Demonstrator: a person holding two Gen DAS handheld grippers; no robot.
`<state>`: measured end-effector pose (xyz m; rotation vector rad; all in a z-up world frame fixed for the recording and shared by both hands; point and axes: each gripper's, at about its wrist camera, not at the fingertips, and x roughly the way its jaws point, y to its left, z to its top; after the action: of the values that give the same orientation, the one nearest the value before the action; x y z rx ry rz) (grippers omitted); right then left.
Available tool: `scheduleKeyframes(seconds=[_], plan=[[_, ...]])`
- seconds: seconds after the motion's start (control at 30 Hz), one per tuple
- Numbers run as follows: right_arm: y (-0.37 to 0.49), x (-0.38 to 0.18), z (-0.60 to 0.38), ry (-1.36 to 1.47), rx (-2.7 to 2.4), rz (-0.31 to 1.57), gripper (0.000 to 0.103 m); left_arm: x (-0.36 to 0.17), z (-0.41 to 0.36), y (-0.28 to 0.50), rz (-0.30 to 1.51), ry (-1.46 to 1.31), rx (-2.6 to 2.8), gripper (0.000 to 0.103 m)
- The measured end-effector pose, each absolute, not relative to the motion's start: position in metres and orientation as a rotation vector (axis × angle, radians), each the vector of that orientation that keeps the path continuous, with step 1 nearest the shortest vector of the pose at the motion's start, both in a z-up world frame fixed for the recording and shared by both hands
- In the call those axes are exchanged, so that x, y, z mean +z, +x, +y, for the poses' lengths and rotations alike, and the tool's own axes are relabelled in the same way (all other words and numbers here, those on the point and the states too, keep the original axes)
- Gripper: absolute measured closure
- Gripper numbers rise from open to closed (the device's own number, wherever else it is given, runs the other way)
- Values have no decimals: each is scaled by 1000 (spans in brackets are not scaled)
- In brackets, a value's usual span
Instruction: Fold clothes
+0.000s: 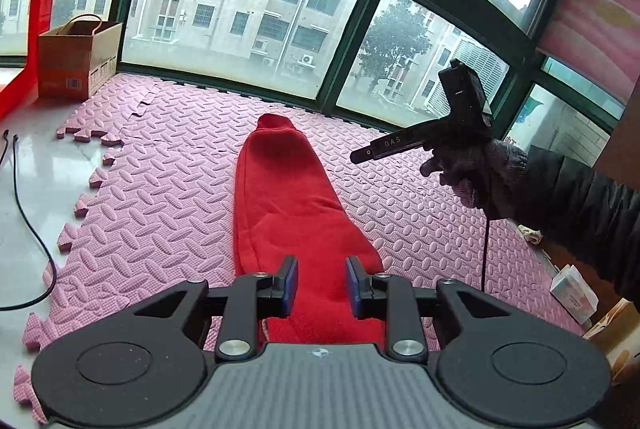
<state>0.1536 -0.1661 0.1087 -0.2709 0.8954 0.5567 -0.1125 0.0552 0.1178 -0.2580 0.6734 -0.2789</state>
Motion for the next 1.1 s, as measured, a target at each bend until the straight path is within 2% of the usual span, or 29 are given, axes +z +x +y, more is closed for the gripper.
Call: scheduleKeyframes(seconds=[0.1,0.2,0.37,0.57,0.6,0.67,0.97,1.1], plan=[[127,104,-172,-318,623,913,52,99,45,-87,751,-190,-272,77],[111,97,-179,-330,668,938,52,74,45,-70,866,-144,-229,79],[73,86,-198,-293,851,970,52,55,56,-62,957,-97,-170,76],[55,82,-204,-229,1032,944,41,80,47,-46,924,-44,-145,76],[56,80,-204,-207,1069,943,36,84,44,-40,917,-43,-152,76],[60,72,-203,-160,1157,942,31,86,37,-26,911,-39,-167,75],[90,38,-194,-24,1319,933,31,58,34,30,1005,-84,-205,75],[97,37,-197,34,1377,875,24,49,41,35,1014,-121,-214,75]])
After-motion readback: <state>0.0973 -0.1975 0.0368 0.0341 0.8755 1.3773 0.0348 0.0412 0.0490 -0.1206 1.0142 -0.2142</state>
